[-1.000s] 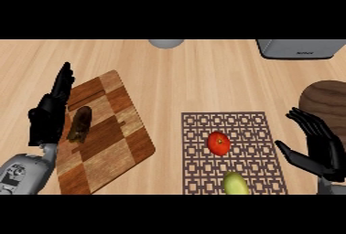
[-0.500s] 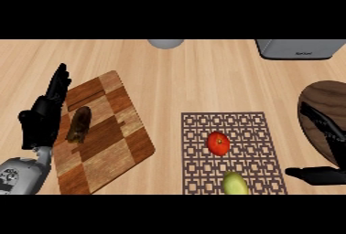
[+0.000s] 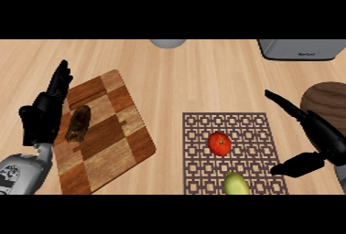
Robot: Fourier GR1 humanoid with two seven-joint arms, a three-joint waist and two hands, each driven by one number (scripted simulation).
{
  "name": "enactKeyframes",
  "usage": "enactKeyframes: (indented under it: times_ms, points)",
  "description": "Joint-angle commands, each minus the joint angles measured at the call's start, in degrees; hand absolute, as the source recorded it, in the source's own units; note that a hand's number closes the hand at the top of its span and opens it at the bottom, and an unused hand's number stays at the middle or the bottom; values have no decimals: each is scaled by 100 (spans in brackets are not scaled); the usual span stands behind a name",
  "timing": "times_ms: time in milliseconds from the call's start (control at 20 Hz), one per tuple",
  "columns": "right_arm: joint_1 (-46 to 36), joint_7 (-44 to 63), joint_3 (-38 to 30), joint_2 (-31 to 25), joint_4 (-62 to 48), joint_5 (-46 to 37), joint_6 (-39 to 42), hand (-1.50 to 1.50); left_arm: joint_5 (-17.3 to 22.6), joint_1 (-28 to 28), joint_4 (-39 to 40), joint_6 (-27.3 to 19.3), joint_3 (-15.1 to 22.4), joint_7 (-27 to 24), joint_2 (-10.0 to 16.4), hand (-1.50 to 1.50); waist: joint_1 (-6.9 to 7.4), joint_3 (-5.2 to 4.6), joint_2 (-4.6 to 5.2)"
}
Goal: Pick the tomato from the placemat and place it in the bowl
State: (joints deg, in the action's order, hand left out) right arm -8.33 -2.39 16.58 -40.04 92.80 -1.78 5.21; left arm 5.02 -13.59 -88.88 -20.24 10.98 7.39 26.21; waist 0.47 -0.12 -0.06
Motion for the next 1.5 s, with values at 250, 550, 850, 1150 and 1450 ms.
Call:
enactKeyframes:
  times_ms: [250, 550, 850, 1150, 1450]
  points:
    - [-837, 1515, 623, 606, 226, -488, 928, -150, -290, -182, 173, 179, -199, 92, -178, 0, -41, 10, 9]
    - [-912, 1948, 856, 762, -181, -869, 1392, -150, -141, -142, -92, 442, -502, 218, -74, 0, -19, 11, 10]
    - [-1014, 2329, 1232, 1635, -860, -1823, 1211, -150, -467, 107, 22, 372, -490, -34, -441, 0, -20, 11, 12]
    - [-1039, 2136, 870, 2146, -1253, -2294, 1384, -150, -814, 452, -566, 535, -585, 310, -593, 0, -24, 12, 3]
    - [-1147, 884, 768, 2520, -2633, -2868, 891, -150, -826, 149, -51, 691, -752, 119, -872, 0, -16, 14, 18]
